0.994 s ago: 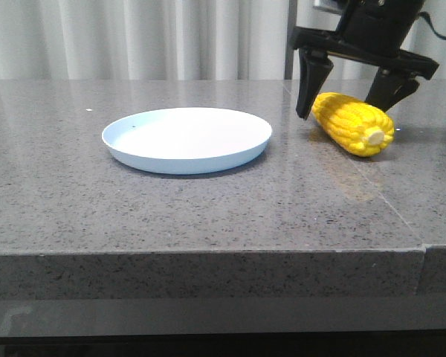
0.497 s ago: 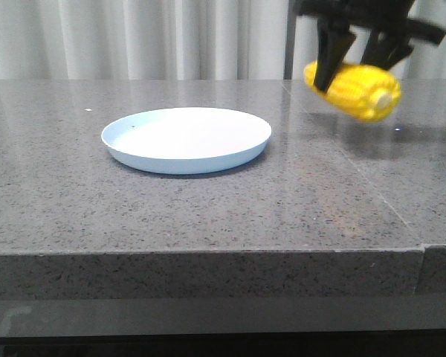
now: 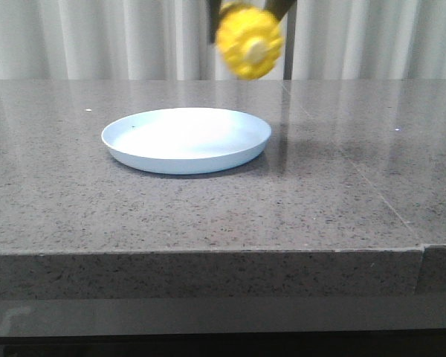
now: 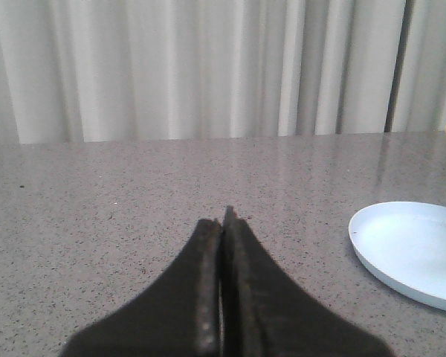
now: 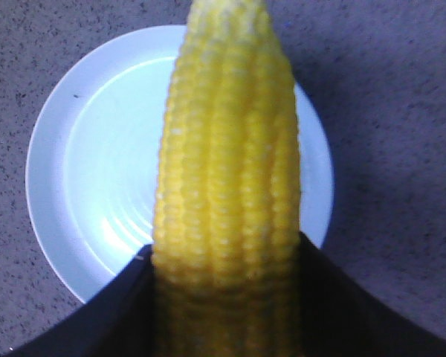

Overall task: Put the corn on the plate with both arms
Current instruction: 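Lift the corn and carry it over the plate with the right gripper, then lower the corn onto the plate and open the right gripper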

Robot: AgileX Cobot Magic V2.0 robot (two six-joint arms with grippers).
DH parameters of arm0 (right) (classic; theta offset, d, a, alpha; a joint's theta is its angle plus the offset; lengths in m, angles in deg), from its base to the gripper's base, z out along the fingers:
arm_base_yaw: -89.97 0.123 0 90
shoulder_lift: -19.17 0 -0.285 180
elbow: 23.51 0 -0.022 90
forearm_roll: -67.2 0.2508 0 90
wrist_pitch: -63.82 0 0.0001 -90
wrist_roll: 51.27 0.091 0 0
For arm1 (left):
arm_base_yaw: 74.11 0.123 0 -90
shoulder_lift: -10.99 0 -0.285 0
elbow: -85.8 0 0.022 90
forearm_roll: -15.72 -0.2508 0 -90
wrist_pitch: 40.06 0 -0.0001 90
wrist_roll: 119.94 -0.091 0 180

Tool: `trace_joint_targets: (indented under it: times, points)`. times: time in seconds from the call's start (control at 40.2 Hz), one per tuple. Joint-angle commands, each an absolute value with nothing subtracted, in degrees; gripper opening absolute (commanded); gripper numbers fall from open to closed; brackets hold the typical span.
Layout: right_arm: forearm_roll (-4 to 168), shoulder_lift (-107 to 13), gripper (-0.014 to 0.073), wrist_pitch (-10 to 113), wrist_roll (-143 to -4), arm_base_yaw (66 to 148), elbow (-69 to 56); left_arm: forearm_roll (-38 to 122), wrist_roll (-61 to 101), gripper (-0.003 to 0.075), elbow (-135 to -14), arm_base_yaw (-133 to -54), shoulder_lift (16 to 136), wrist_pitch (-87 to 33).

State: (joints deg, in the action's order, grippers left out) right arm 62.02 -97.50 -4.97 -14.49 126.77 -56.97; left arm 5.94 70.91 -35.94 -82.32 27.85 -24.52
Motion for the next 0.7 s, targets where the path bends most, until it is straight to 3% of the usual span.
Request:
trace_joint_targets:
  times: [0.0,0.373,0.447,0.671]
  points:
    - [61.34,-96.98,0.0090,-0.35,-10.19,127.39,-58.85,5.82,71.25,-0.0020,-37.52,-82.73,28.55,-28.65]
    - [62.56,-103.22,0.0155,4.83,-8.30,127.39,-58.85,5.82,71.25,-0.0020,-37.52,-82.73,28.55,-28.65]
    - [62.69,-103.54,0.0213,5.44,-8.30,127.39,-58.85,5.82,71.25,-0.0020,-37.52,-82.73,28.55,-28.65]
    - [62.98,-103.55,0.0531,4.93,-8.30,127.33,-58.85,5.82,71.25,-0.0020,-37.52,-82.73,28.55,-28.65]
